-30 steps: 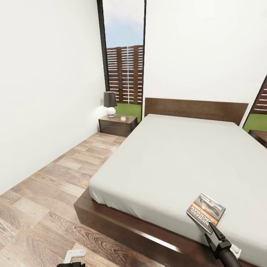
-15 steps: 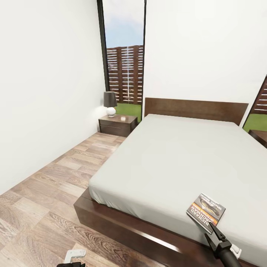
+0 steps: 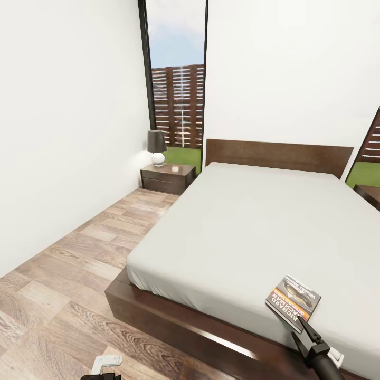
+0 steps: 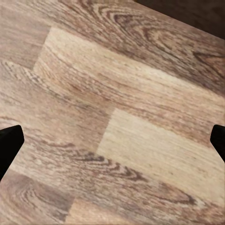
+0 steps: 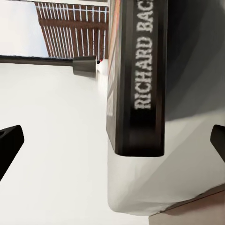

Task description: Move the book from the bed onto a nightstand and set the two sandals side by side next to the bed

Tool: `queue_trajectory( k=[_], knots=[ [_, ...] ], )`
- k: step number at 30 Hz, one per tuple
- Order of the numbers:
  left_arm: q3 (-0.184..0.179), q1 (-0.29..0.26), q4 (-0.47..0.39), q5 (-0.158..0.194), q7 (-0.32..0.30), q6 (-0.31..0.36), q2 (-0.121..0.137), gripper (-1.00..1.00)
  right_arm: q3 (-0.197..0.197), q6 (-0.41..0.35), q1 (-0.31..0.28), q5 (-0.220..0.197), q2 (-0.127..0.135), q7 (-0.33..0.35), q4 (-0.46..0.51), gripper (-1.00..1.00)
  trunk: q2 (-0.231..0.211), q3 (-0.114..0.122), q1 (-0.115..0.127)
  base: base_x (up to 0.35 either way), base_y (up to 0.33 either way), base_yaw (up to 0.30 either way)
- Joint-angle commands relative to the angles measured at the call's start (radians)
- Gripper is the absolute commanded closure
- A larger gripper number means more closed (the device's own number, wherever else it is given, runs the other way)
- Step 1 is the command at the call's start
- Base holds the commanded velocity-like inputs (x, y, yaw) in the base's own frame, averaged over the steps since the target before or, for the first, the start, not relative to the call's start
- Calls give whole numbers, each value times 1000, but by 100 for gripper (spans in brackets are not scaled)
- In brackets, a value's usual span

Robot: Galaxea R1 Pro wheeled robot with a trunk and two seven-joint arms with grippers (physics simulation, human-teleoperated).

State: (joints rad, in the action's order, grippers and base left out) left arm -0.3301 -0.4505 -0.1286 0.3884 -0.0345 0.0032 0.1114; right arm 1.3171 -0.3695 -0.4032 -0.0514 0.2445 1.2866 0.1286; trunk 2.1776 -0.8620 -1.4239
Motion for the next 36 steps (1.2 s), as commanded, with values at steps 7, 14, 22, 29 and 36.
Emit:
queue_trajectory(
  k=[7,14,22,29,36],
  knots=[
    [-8,0,0,10,-2,-1,1,-100,-1,-10,0,-5,0,2,0,-100,0,-1,0,0,0,0],
    [-8,0,0,10,-2,-2,1,-100,10,-10,0,-5,-2,2,-1,-100,0,-1,0,0,0,0],
    [-8,0,0,10,-2,-2,1,-100,16,-9,0,-5,-3,2,-1,-100,0,-1,0,0,0,0],
    [-8,0,0,10,-2,-2,1,-100,41,-9,1,-5,-4,2,-1,-100,0,-1,0,0,0,0],
    [-7,0,0,10,-2,-2,1,-100,55,-8,1,-5,-5,3,0,-100,0,-1,0,0,0,0]
  ],
)
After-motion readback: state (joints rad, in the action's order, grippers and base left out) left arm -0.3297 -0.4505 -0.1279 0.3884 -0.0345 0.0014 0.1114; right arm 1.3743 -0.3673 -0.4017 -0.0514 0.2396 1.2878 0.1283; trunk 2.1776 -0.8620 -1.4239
